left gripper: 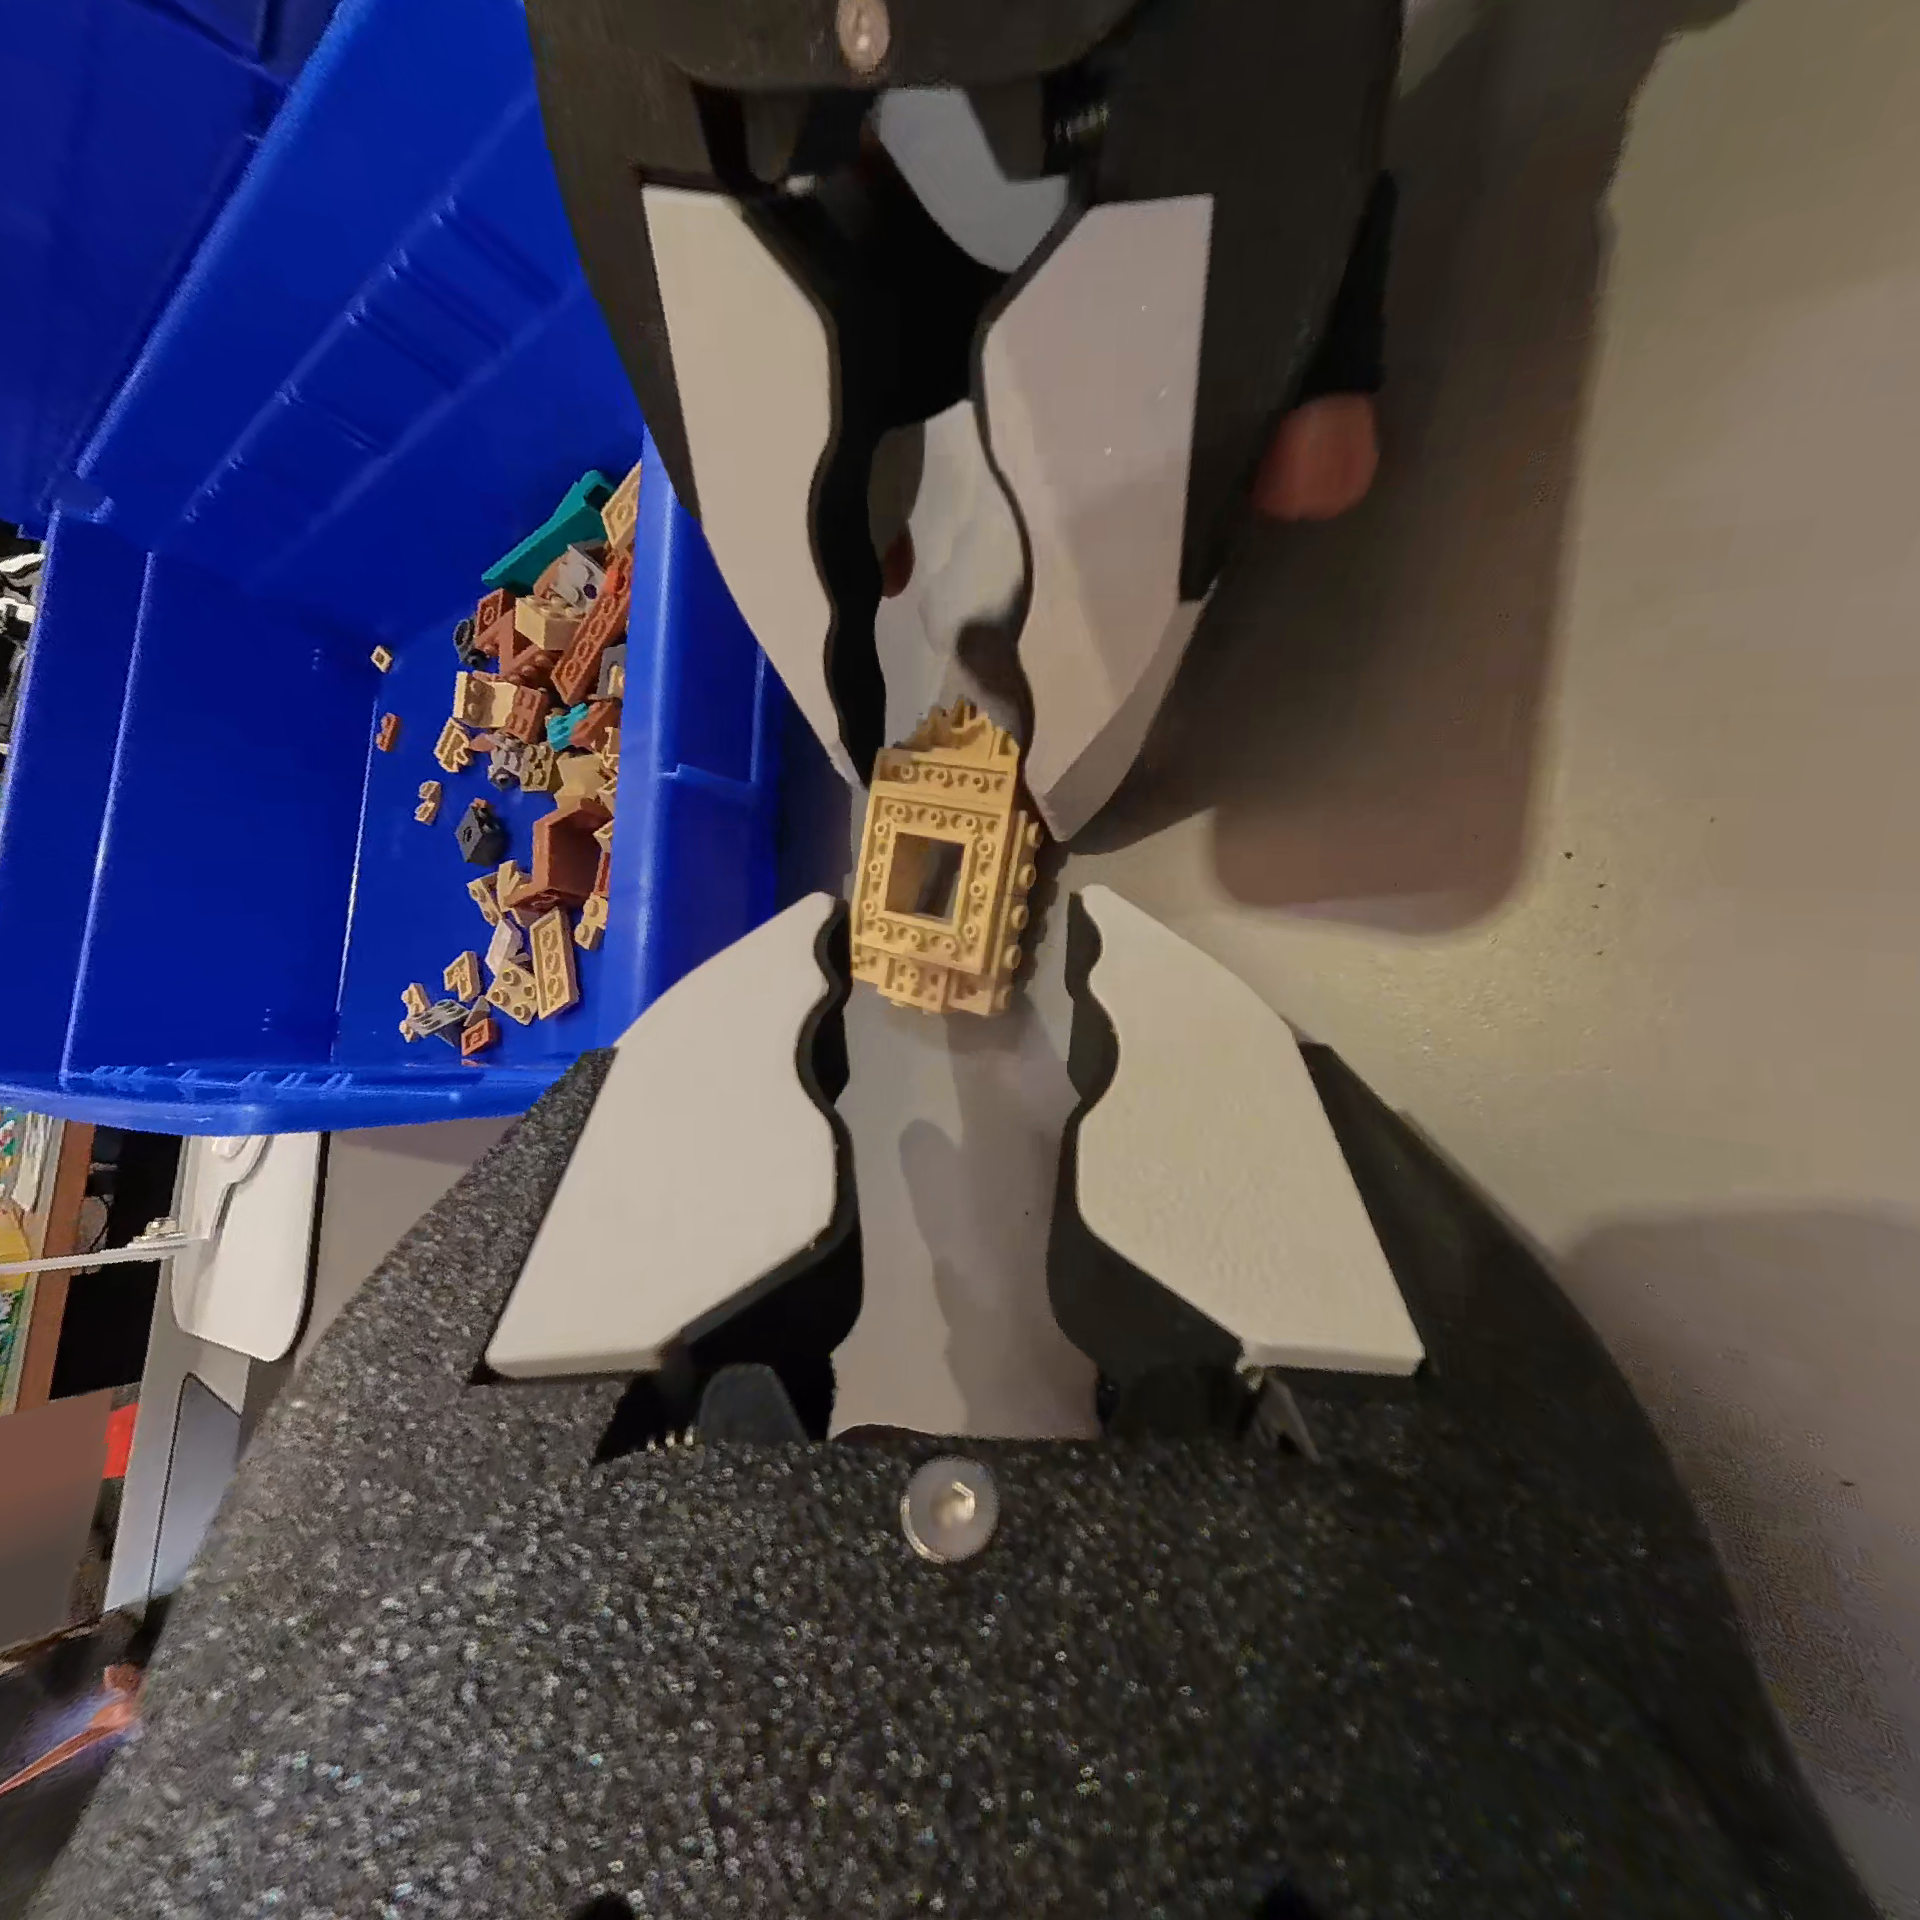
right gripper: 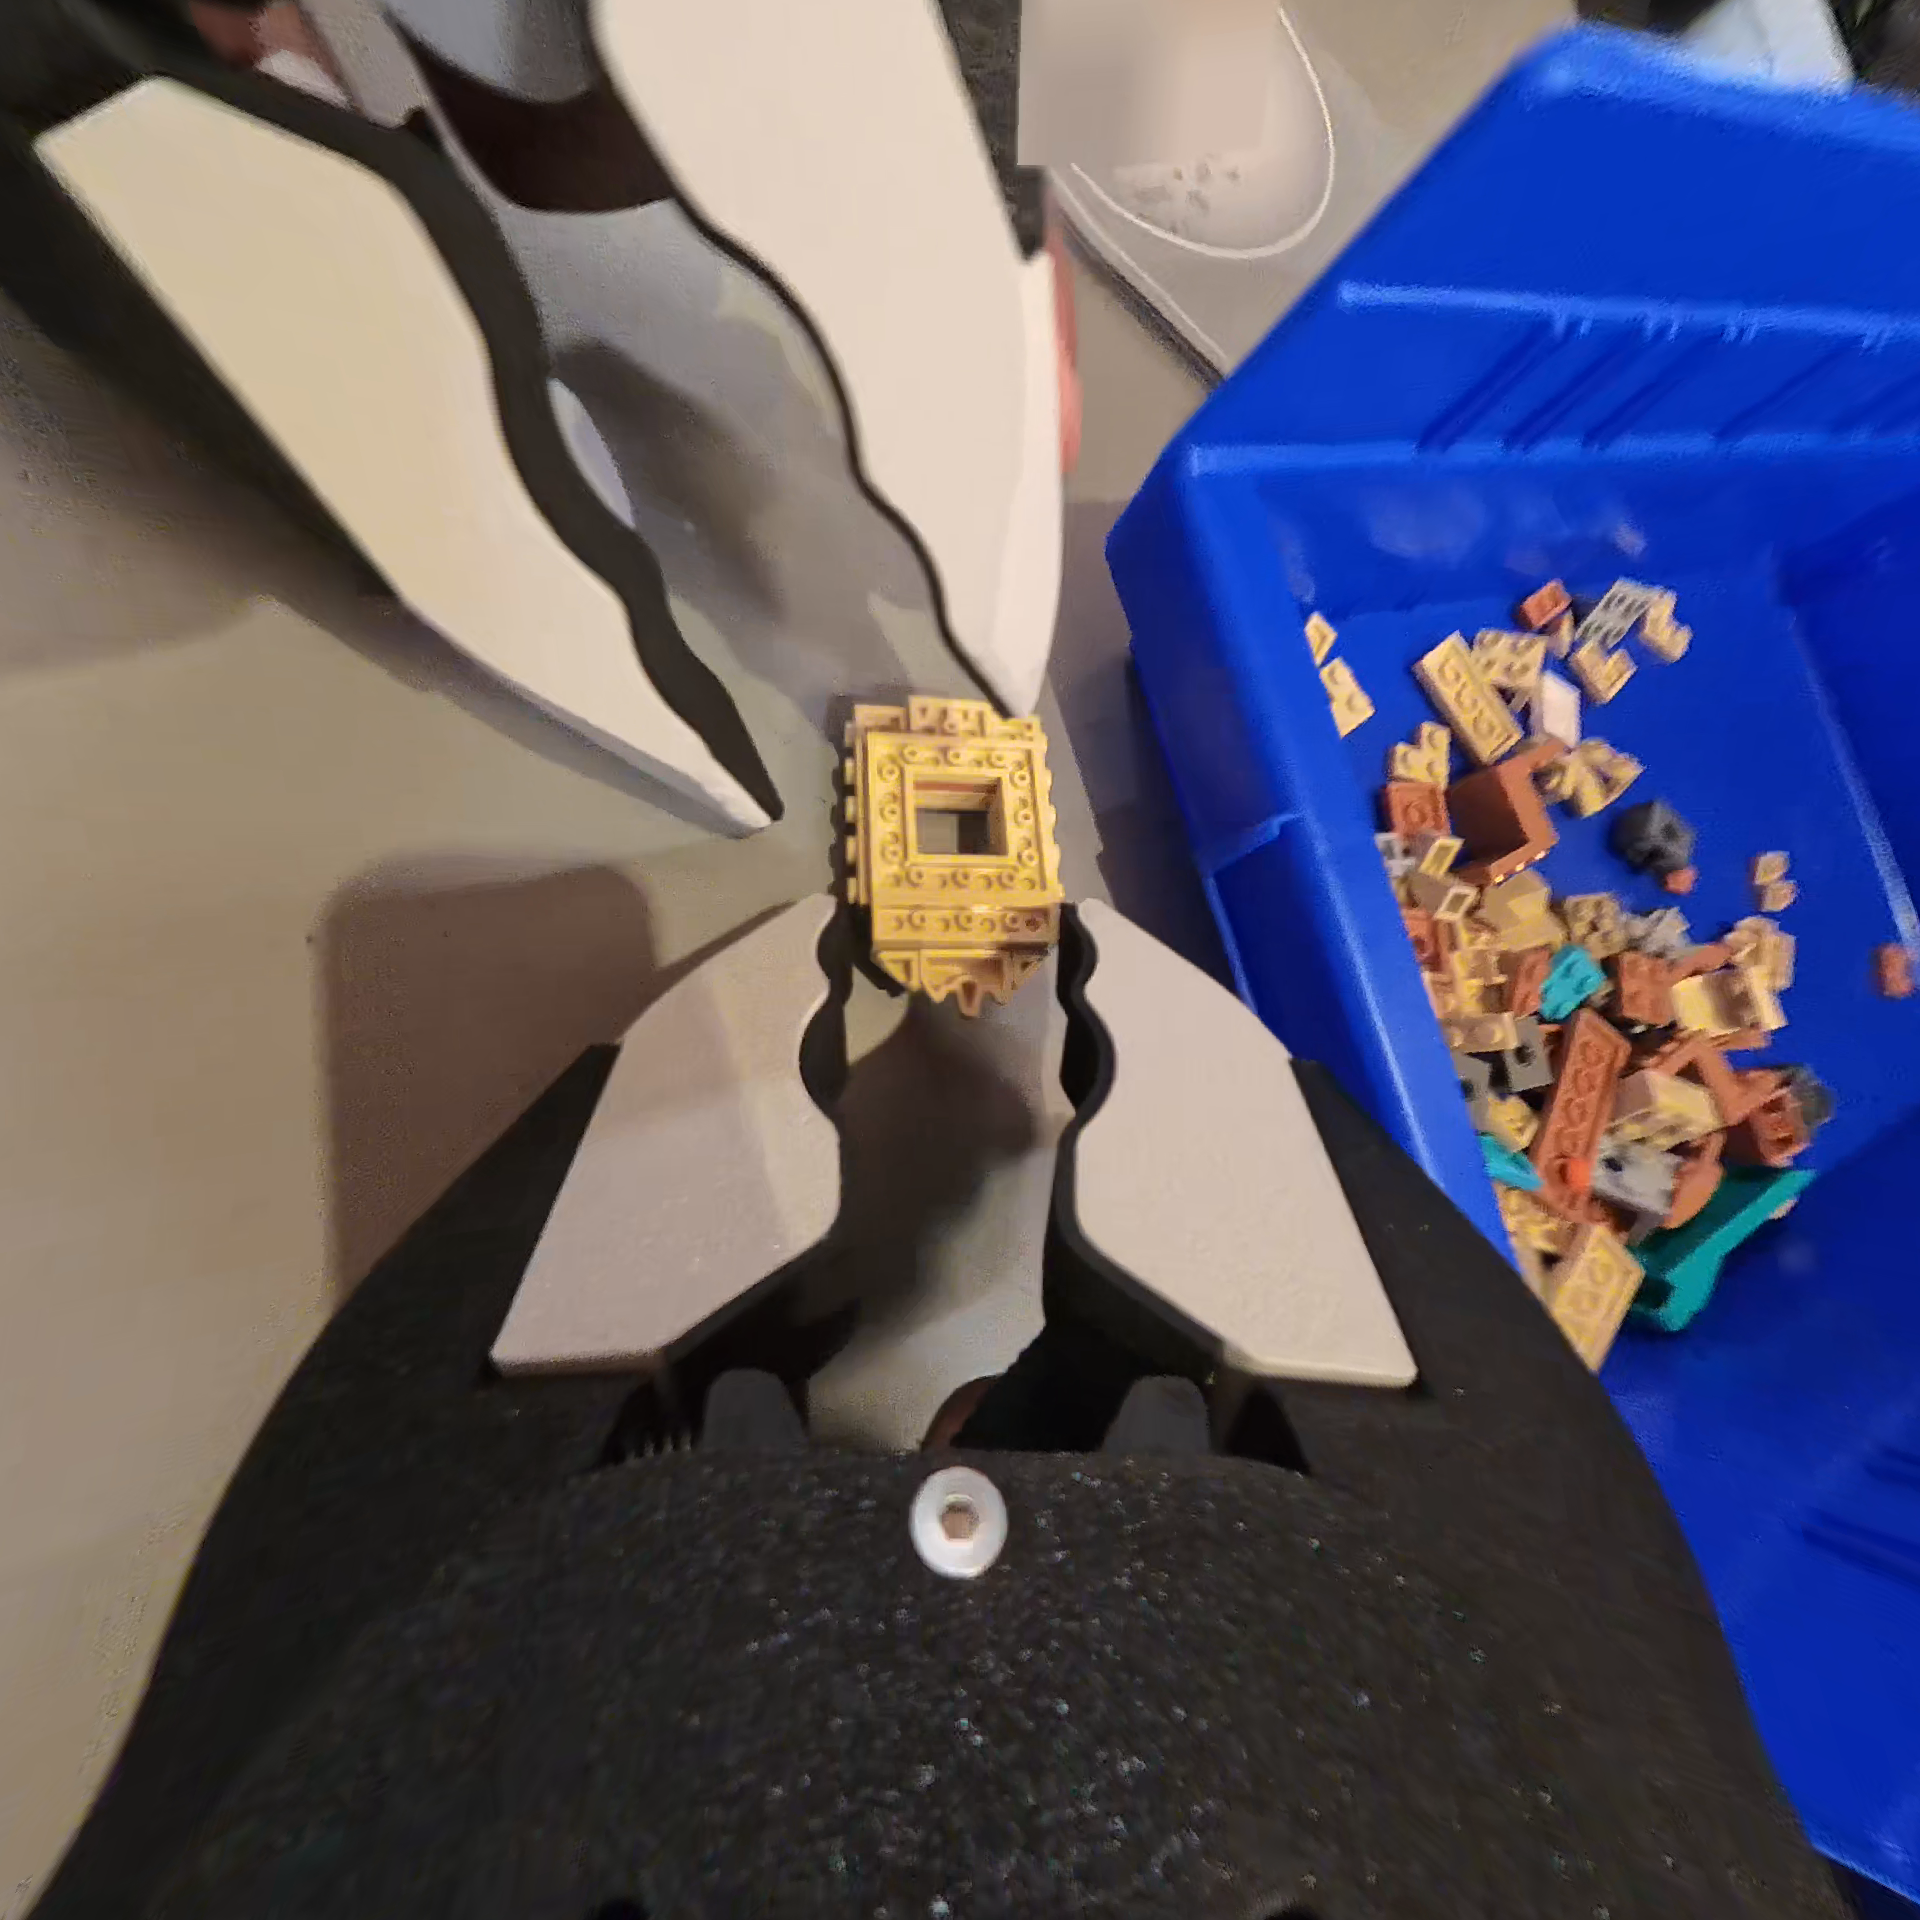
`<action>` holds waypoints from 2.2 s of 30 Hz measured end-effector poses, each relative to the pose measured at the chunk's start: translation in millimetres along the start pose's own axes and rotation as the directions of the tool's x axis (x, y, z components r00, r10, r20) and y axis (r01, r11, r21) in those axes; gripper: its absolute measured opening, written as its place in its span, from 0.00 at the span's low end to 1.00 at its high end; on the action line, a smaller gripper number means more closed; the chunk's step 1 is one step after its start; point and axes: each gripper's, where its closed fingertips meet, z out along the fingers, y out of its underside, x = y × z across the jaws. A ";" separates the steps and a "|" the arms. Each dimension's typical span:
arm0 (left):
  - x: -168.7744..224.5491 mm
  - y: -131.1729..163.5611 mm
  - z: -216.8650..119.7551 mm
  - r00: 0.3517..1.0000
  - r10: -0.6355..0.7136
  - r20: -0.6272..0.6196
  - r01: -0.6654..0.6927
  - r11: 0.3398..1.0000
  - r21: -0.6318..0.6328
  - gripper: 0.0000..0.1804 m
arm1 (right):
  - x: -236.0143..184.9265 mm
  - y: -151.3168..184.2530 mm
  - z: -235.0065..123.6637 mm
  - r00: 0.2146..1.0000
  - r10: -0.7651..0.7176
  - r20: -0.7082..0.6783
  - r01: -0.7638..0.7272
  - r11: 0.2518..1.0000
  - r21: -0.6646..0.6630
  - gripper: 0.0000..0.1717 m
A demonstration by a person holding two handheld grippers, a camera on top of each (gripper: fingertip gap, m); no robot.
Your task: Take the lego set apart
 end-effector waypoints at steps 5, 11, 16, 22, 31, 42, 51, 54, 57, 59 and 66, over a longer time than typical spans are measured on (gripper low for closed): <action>0.4 -0.4 -1.9 0.999 0.034 0.005 -0.034 0.999 -0.009 0.25 | -10.1 -15.6 -13.9 0.976 -0.216 -0.040 0.217 0.975 0.039 0.22; 6.7 3.2 3.6 0.998 0.068 -0.014 -0.068 0.997 -0.028 0.25 | -22.0 -38.1 -25.0 0.955 -0.292 -0.055 0.296 0.944 0.143 0.21; 7.8 -7.3 3.9 0.998 0.055 -0.019 -0.054 0.997 0.052 0.23 | -22.9 -44.8 -29.1 0.959 -0.279 -0.048 0.283 0.937 0.204 0.21; -1.2 -31.6 -15.0 0.971 -0.189 -0.145 0.221 0.944 0.247 0.21 | -12.5 -66.1 -53.3 0.975 -0.207 -0.085 0.224 0.903 0.366 0.21; -30.0 -69.9 -65.2 0.824 -0.406 -0.395 0.565 0.631 0.531 0.21 | 9.2 -76.0 -85.0 0.930 -0.228 -0.289 0.342 0.822 0.454 0.24; -55.6 -80.3 -90.8 0.634 -0.483 -0.603 0.766 0.288 0.575 0.21 | 6.2 -104.3 -93.4 0.620 -0.357 -0.699 0.694 0.665 0.276 0.25; -50.3 -88.5 -85.4 0.508 -0.475 -0.718 0.856 0.185 0.483 0.21 | 4.5 -114.0 -94.6 0.408 -0.386 -0.827 0.791 0.603 0.109 0.15; -53.9 -88.0 -86.6 0.491 -0.483 -0.725 0.864 0.161 0.478 0.22 | 5.5 -113.0 -93.6 0.418 -0.374 -0.828 0.782 0.612 0.119 0.07; -55.0 -88.0 -86.0 0.492 -0.488 -0.721 0.862 0.159 0.481 0.23 | 6.4 -112.8 -96.0 0.467 -0.343 -0.815 0.762 0.624 0.174 0.07; -56.4 -88.0 -85.7 0.498 -0.496 -0.711 0.858 0.163 0.487 0.24 | 6.9 -112.7 -98.7 0.478 -0.331 -0.814 0.757 0.625 0.190 0.07; -66.8 -82.5 -92.0 0.500 -0.522 -0.692 0.849 0.134 0.512 0.25 | 12.3 -112.3 -108.4 0.466 -0.300 -0.832 0.755 0.626 0.197 0.06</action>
